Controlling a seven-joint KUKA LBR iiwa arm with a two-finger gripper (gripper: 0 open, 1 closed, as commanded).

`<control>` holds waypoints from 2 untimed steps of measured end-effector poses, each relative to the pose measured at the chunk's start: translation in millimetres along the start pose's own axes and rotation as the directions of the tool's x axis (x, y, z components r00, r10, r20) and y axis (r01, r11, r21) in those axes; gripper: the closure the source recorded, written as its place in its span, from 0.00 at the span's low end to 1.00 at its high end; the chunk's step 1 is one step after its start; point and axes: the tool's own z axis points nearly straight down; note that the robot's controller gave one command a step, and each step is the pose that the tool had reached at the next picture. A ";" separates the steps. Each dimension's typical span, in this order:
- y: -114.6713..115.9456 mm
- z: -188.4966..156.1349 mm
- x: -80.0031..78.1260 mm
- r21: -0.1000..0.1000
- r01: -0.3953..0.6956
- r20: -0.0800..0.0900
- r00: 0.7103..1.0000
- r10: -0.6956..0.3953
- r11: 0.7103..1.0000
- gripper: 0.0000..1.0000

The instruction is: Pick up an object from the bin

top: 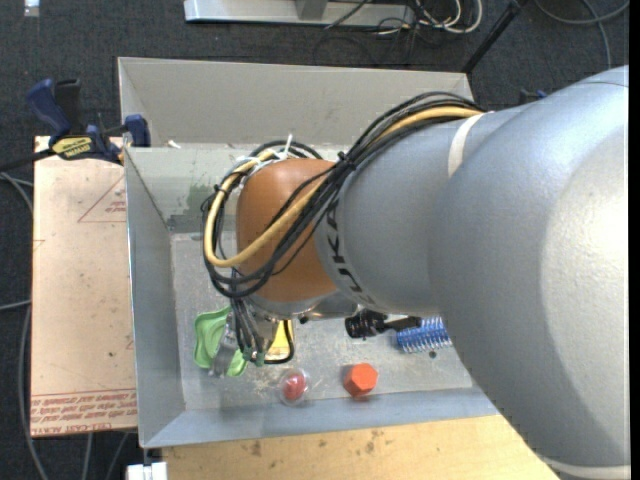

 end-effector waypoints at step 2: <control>1.8 -44.7 -1.6 0.003 0.005 -0.003 1.000 -0.005 1.000 1.00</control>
Offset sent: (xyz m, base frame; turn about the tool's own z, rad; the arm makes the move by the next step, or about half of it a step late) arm 0.0002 0.0000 0.0185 0.0000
